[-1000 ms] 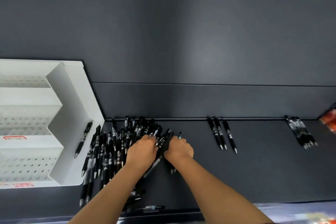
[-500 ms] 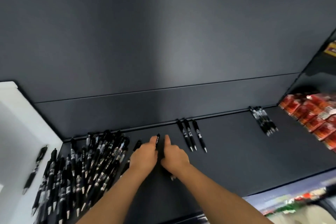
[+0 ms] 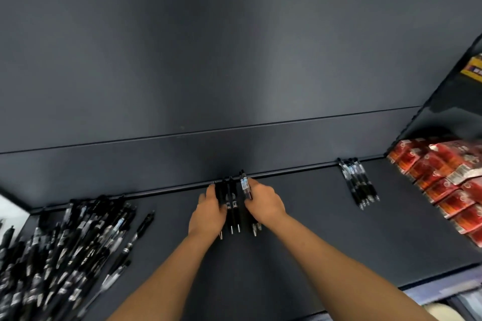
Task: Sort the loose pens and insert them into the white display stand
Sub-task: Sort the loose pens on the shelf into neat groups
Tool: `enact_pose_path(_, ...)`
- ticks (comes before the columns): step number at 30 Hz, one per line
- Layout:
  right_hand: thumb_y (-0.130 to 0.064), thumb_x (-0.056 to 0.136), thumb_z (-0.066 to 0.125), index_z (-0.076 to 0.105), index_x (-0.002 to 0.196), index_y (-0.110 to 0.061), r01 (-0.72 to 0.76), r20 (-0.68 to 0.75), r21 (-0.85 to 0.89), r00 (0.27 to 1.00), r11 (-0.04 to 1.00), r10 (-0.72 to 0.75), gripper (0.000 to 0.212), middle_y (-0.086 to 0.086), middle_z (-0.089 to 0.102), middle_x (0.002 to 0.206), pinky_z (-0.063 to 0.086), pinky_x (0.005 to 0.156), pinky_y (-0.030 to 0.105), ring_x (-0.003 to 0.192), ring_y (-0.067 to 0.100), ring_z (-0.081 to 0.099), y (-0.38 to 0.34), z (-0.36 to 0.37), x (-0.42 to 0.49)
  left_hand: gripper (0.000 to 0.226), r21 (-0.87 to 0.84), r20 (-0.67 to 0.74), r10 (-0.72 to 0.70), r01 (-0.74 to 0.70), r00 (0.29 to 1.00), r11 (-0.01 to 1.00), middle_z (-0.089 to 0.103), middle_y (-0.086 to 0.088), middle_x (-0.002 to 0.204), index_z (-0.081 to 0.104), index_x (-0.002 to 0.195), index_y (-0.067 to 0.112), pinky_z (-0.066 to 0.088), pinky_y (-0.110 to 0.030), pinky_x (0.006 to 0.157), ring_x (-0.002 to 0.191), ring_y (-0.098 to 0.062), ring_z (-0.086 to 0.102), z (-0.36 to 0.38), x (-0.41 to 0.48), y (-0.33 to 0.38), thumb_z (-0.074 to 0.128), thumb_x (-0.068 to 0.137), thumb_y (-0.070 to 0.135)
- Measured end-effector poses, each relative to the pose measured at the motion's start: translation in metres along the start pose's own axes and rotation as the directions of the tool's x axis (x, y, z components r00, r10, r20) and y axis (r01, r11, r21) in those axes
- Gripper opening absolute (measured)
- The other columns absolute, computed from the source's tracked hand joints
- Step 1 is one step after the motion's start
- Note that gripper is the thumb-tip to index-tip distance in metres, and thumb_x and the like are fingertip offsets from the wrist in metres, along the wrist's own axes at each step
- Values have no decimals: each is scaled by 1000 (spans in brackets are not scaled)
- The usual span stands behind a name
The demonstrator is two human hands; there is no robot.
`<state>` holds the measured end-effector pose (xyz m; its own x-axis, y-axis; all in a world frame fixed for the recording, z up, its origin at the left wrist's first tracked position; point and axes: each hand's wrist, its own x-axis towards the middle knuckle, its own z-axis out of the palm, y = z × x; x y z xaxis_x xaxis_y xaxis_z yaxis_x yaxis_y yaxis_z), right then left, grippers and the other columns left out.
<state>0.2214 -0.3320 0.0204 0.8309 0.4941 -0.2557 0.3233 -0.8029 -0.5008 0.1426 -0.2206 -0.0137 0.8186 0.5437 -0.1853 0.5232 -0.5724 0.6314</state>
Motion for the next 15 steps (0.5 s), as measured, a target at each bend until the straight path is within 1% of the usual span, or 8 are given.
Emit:
enact_pose_path(2,-10,87,48,51,119,-17,12,10,20,1000,1000,-12,33,12,64,109,53,80,40,98,34,61,8,-3,6,54,23,18,-6,5,1000,1000,40,-13,128,30,142,14,46,-37,86,106,-32,57,6,2,6,52,92,20)
enact_pose_path(5,-11,86,52,54,115,-17,17,5,51,1000,999,-18,29,12,64,108,53,80,40,98,34,61,14,-5,14,46,68,29,-3,1,1000,998,37,-12,127,39,136,9,47,-37,88,104,-32,57,11,1,7,53,92,18)
enact_pose_path(7,-12,86,54,56,113,-19,7,-4,80,1000,997,-7,28,10,64,106,52,77,38,96,32,61,16,-8,16,48,99,18,-11,9,1000,995,36,-11,129,38,137,12,46,-37,91,109,-31,54,11,1,5,53,92,19)
enact_pose_path(9,-13,86,55,57,111,-23,-16,-8,96,1000,995,17,27,7,64,103,49,70,33,94,30,62,20,-11,18,49,194,-32,5,1,999,981,35,-7,131,37,138,18,45,-37,91,115,-28,46,8,2,4,52,92,24)
enact_pose_path(10,-13,86,55,56,112,-24,-28,-13,94,999,995,30,28,6,64,103,46,68,31,94,30,61,22,-13,18,47,255,-64,41,-23,997,967,36,-4,130,38,137,21,44,-35,90,115,-26,43,7,3,5,51,92,27)
enact_pose_path(12,-14,86,54,55,115,-26,-54,-31,87,998,995,57,31,6,64,105,45,68,31,96,30,61,27,-19,18,44,342,-111,156,-110,982,933,40,-1,128,41,135,24,42,-32,89,113,-23,43,7,8,10,49,92,30)
enact_pose_path(15,-16,88,53,52,122,-27,-104,-64,66,992,992,108,36,7,63,110,46,70,32,100,31,60,40,-29,16,39,368,-95,295,-242,951,898,44,1,127,46,132,26,41,-31,90,114,-21,43,14,17,29,47,93,32)
